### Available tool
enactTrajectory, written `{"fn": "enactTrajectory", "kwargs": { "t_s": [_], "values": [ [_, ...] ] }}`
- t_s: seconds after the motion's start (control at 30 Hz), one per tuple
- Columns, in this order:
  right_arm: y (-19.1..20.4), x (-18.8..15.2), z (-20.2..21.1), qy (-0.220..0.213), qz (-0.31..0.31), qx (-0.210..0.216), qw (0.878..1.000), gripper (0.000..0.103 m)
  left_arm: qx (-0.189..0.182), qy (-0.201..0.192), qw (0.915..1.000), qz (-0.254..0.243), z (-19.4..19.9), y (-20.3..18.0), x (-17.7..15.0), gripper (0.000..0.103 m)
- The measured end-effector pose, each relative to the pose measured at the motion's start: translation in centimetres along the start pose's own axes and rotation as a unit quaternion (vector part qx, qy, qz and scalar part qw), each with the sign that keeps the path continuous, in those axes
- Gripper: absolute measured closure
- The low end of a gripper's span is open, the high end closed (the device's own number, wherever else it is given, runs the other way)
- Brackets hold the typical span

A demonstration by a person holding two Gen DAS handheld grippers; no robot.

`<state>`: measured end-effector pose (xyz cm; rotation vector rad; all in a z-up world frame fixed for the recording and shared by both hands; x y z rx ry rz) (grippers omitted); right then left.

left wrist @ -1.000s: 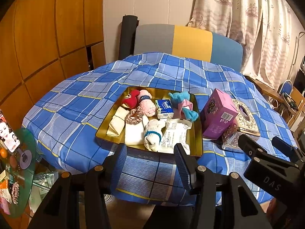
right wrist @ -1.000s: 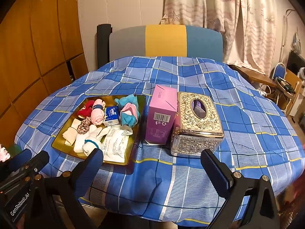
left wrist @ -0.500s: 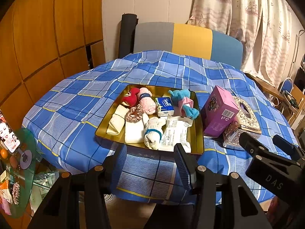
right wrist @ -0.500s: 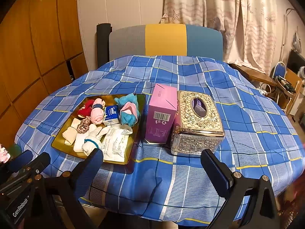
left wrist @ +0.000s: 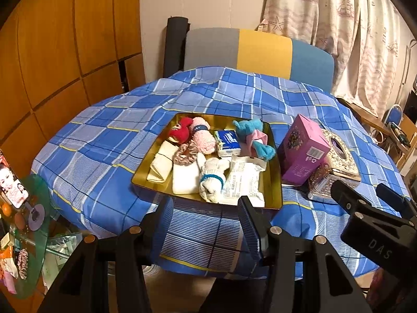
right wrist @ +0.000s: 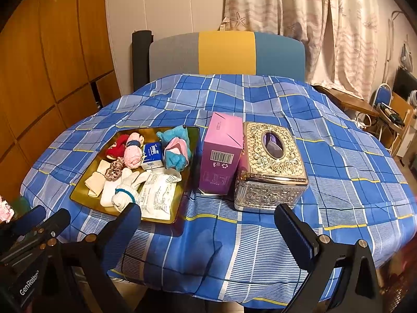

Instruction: Organize soft objects

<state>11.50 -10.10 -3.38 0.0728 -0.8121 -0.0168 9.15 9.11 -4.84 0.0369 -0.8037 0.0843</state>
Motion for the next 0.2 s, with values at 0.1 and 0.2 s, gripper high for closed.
{"fn": "enactTrajectory", "kwargs": {
  "t_s": [0.1, 0.2],
  "values": [
    [-0.04, -0.05, 0.04, 0.001, 0.000, 0.000, 1.000, 0.000, 0.015, -0.008, 0.9999, 0.002, 0.00, 0.34, 0.15, 0.051],
    [-0.09, -0.07, -0.06, 0.002, 0.000, 0.000, 1.000, 0.000, 0.021, -0.011, 0.9997, 0.002, -0.08, 0.60, 0.20, 0.051]
  ]
}}
Point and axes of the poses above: each gripper's, at about its wrist camera, not at the fingertips, and z roughly against the way its jaws point, y to its left, x to its top, the point moved 7 cm from there along -z, roughly the way its jaws point, and after that the axes turned 1 degree about x, right-handed, at the moved point
